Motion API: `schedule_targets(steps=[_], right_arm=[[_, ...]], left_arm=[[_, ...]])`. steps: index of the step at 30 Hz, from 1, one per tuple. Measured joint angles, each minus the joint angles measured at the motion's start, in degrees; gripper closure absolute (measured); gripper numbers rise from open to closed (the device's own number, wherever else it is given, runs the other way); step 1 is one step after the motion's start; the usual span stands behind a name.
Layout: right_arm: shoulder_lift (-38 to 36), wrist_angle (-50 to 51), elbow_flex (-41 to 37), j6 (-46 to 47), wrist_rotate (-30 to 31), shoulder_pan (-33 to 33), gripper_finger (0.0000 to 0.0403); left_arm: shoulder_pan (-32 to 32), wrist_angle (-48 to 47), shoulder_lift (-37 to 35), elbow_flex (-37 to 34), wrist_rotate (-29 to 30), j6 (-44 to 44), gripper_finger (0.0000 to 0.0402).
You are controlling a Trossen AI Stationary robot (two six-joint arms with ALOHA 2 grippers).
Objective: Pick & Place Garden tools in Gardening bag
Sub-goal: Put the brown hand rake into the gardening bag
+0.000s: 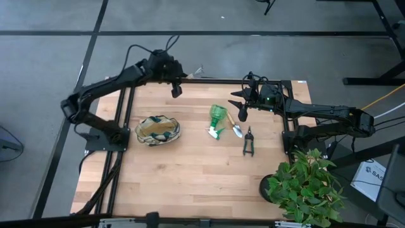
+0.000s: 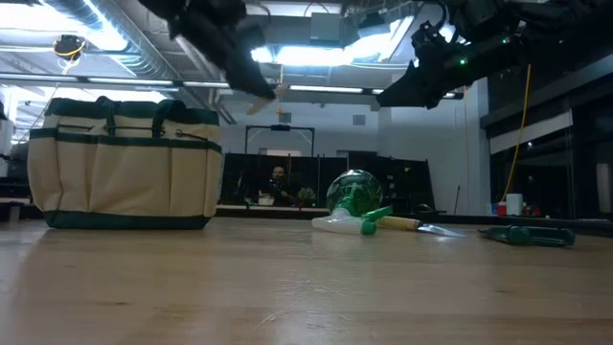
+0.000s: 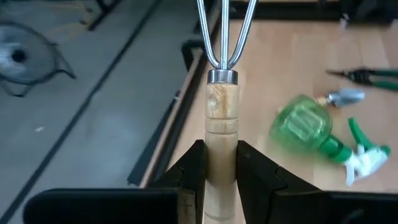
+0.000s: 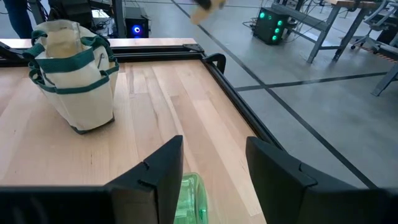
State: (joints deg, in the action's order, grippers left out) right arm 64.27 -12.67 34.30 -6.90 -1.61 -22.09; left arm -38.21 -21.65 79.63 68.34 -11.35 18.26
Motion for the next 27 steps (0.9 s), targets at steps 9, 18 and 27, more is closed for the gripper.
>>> schedule_targets(steps=[9, 18, 27], right_arm=[[0.00, 0.00, 0.00, 0.00, 0.00, 0.01, 0.0224], [0.00, 0.00, 0.00, 0.00, 0.00, 0.02, 0.0224], [0.00, 0.00, 0.00, 0.00, 0.02, 0.00, 0.0224]], left_arm=[[11.39, -6.55, -10.93, 0.00, 10.76, -3.88, 0.0342], [26.06, -10.99, -18.06, -0.38, 24.08, -11.14, 0.0341], [39.64, -11.63, -23.53, -8.75, 39.92, -24.83, 0.0341]])
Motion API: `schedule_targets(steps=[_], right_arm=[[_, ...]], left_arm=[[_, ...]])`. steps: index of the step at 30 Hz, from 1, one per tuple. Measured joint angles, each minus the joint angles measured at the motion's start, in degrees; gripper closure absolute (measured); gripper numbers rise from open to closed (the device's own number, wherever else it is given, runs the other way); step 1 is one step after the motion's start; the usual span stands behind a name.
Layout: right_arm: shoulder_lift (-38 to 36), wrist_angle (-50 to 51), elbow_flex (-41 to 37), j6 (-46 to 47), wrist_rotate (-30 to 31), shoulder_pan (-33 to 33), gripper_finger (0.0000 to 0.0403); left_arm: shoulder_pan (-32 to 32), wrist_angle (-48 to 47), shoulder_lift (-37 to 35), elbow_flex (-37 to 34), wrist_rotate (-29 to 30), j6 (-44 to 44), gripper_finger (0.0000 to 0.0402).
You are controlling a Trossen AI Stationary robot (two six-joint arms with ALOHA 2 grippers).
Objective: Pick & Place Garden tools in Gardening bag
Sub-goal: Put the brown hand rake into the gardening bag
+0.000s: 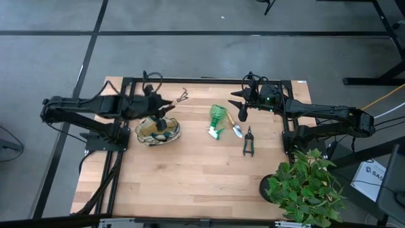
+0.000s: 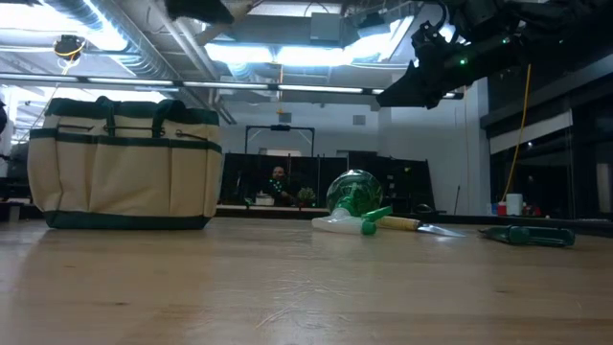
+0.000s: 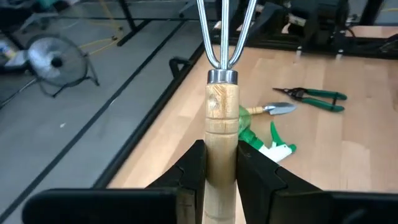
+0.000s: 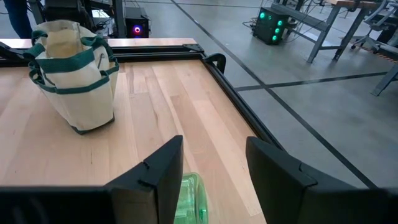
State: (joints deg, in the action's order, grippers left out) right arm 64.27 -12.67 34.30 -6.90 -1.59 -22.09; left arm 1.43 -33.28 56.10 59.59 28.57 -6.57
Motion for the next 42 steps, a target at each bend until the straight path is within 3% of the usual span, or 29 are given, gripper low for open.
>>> schedule_targets(steps=[8, 18, 31, 42], right_arm=[[0.00, 0.02, 0.00, 0.00, 0.00, 0.02, 0.0224], [0.00, 0.02, 0.00, 0.00, -0.02, 0.02, 0.0224], [0.00, 0.02, 0.00, -0.01, -0.02, 0.00, 0.0224], [0.00, 0.02, 0.00, 0.00, -0.02, 0.00, 0.0224]], left_arm=[[10.32, -0.24, -2.61, -5.34, 8.80, -9.50, 0.0341], [19.04, -1.03, -2.63, -5.83, 15.55, -15.11, 0.0341], [22.21, -5.61, -2.63, -5.85, 18.54, -21.59, 0.0341], [22.21, -12.33, -2.63, -5.85, 15.67, -27.97, 0.0341]])
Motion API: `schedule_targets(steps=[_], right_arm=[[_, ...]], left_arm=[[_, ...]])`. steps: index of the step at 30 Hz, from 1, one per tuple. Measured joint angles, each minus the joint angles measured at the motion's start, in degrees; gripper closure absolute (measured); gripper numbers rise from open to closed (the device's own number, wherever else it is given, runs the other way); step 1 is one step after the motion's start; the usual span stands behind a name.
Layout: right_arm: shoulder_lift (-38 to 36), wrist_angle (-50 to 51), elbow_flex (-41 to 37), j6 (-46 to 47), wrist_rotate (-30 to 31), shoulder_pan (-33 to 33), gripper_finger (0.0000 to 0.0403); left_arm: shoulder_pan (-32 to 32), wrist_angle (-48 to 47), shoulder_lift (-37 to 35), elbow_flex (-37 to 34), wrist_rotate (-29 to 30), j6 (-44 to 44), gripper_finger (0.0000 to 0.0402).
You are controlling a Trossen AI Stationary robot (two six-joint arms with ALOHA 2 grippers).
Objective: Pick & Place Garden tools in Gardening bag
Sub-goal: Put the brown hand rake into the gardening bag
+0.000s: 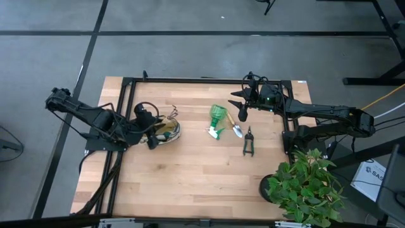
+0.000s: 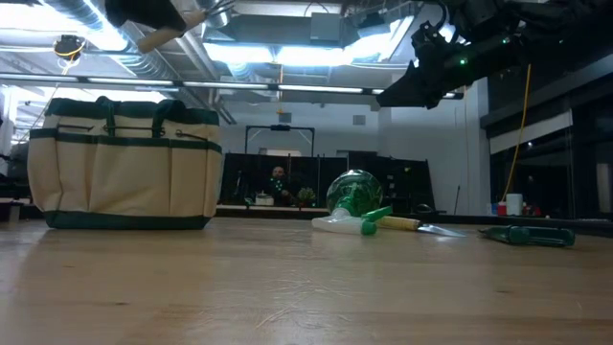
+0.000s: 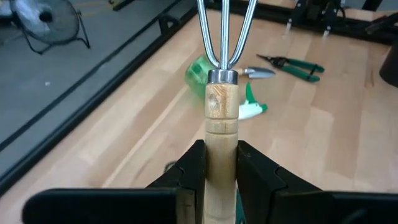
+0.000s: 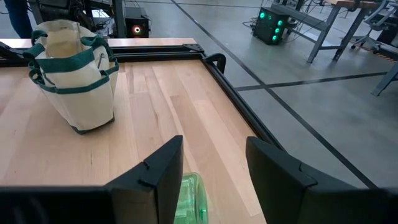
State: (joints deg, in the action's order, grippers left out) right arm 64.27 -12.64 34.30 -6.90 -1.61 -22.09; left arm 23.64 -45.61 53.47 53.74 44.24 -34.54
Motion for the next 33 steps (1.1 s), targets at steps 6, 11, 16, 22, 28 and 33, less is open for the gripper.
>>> schedule_targets(steps=[6, 11, 16, 22, 28, 33], right_arm=[[0.00, 0.00, 0.00, -0.01, 0.00, 0.01, 0.0224], [0.00, 0.00, 0.00, 0.00, 0.01, 0.01, 0.0224], [0.00, 0.00, 0.00, 0.00, 0.00, 0.02, 0.0224], [0.00, 0.00, 0.00, 0.00, 0.00, 0.02, 0.0224], [0.00, 0.00, 0.00, 0.00, 0.01, 0.00, 0.0224], [0.00, 0.00, 0.00, 0.00, 0.00, 0.00, 0.0224]], left_arm=[[0.00, -2.75, 0.00, 0.00, -1.96, -1.78, 0.0341], [0.00, -4.96, 0.00, 0.00, -4.17, -1.80, 0.0341], [0.00, -7.18, 0.00, 0.00, -6.41, -1.97, 0.0341], [0.00, -12.08, 0.00, 0.00, -9.80, -5.30, 0.0341], [0.00, -16.98, 0.02, -0.02, -12.12, -8.41, 0.0341], [0.00, -18.97, 0.02, -0.02, -12.05, -8.36, 0.0341]])
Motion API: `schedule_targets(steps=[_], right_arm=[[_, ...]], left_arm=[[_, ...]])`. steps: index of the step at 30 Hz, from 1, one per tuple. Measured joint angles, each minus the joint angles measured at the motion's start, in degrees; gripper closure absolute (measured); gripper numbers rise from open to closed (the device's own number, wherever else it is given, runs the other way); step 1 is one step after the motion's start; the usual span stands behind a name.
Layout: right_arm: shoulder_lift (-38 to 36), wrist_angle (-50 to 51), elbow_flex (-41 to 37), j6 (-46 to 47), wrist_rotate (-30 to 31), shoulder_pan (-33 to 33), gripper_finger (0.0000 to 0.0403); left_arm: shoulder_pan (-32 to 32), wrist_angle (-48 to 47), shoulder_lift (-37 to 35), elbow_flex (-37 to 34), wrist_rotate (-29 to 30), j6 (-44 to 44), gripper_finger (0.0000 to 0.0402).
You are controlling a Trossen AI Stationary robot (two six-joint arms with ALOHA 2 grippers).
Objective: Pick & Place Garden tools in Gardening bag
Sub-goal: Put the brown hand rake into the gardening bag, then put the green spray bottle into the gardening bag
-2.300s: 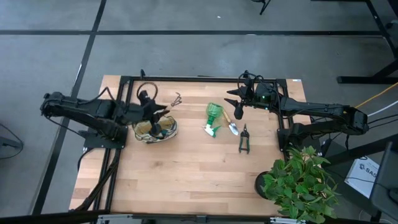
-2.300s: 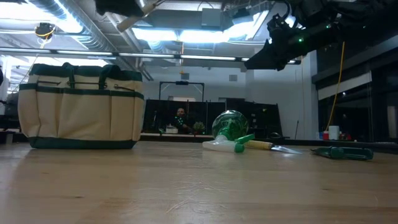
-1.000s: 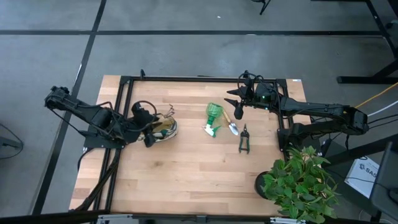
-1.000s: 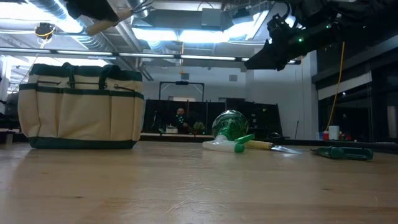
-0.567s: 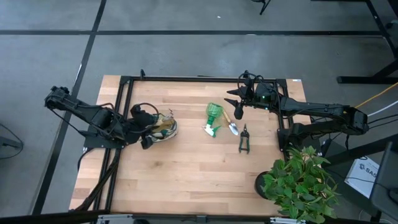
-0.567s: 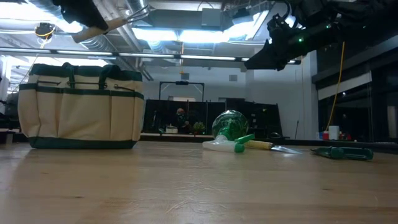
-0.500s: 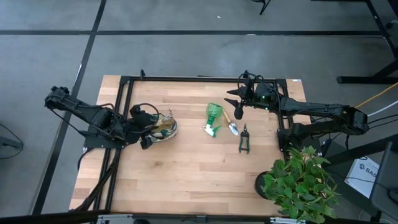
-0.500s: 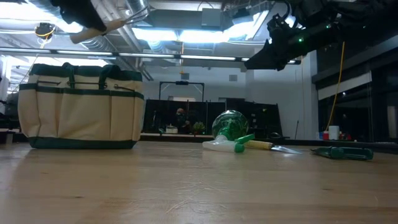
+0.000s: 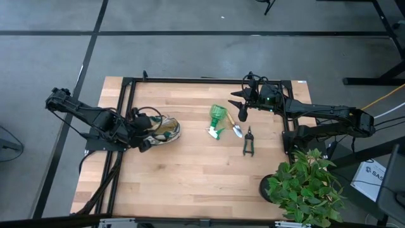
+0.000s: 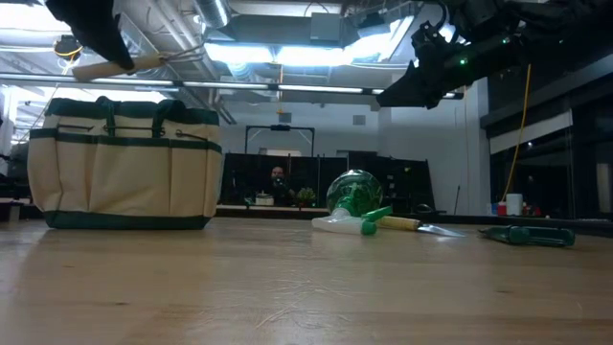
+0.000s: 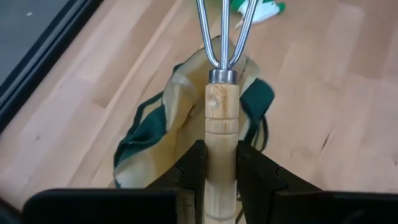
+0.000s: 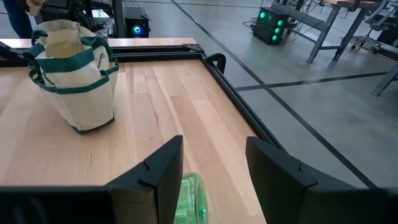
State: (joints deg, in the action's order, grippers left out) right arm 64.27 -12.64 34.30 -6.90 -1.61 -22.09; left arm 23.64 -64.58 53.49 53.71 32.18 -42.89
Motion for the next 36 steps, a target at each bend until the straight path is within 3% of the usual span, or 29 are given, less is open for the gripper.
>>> schedule_targets(steps=[15, 21, 36], right_arm=[[0.00, 0.00, 0.00, -0.01, 0.01, 0.00, 0.0224], [0.00, 0.00, 0.00, 0.00, 0.00, 0.02, 0.0224], [0.00, 0.00, 0.00, 0.00, 0.02, 0.02, 0.0224]], left_arm=[[0.00, -1.22, 3.06, -0.20, 1.44, 5.10, 0.0340], [0.00, -1.24, 4.84, -3.74, 1.31, 4.84, 0.0339], [-0.13, -0.27, 4.92, -6.40, 1.82, 1.16, 0.0281]])
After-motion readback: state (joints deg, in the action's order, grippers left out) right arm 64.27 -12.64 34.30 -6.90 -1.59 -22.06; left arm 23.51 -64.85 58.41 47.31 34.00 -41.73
